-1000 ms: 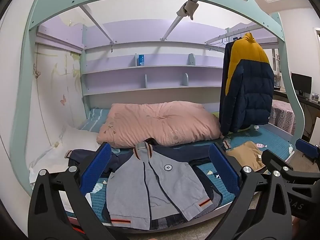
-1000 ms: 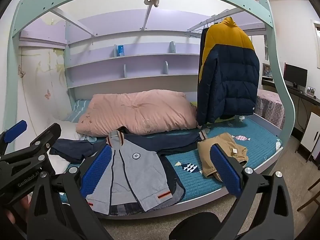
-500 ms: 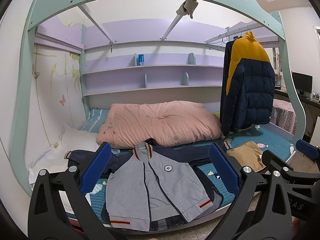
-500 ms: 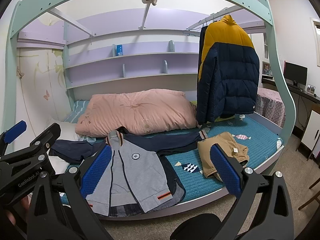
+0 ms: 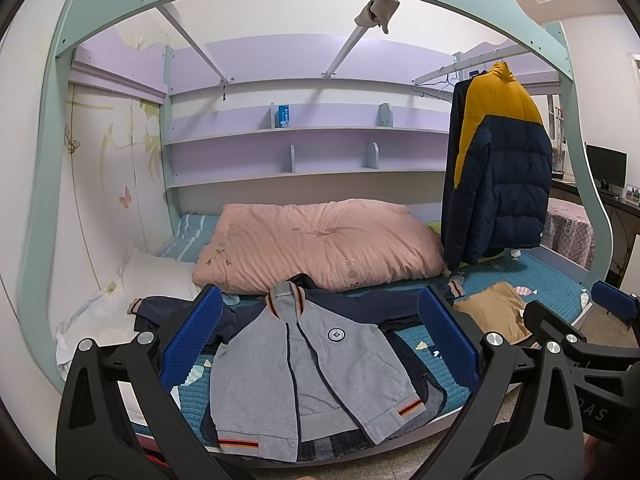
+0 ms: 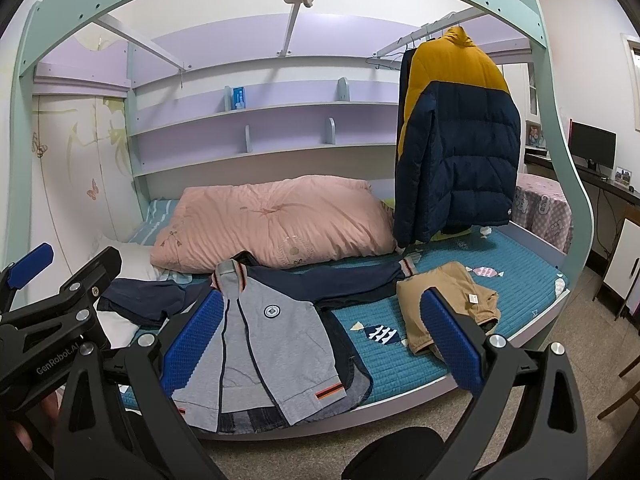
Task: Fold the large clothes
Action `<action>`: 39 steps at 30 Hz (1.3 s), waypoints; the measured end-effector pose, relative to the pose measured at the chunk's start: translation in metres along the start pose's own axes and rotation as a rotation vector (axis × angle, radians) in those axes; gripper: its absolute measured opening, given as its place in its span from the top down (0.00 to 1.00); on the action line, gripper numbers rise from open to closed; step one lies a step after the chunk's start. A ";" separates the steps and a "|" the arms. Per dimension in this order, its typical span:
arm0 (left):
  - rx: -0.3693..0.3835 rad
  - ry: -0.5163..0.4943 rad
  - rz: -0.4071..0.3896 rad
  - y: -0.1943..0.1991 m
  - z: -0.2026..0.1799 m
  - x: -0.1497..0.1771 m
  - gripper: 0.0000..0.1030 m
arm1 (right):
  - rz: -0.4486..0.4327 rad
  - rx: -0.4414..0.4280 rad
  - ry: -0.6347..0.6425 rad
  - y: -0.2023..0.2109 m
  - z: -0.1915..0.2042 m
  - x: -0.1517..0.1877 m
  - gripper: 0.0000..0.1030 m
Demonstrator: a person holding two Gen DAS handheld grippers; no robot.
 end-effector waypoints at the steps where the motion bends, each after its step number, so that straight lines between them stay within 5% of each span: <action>1: 0.000 0.001 -0.001 -0.002 0.000 0.001 0.05 | 0.000 0.000 0.000 0.001 0.000 0.000 0.07; 39: -0.005 0.007 0.012 -0.024 0.011 0.009 0.05 | 0.018 0.001 0.009 -0.016 0.008 0.006 0.08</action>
Point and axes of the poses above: each gripper's, at about its wrist camera, not at the fingertips, and y roughly against the way its jaws point, z to its left, x to its underside, the point moved 3 cm from there along -y, roughly the way its jaws point, and after that the axes turned 13 degrees about z, right-handed, at the moved point
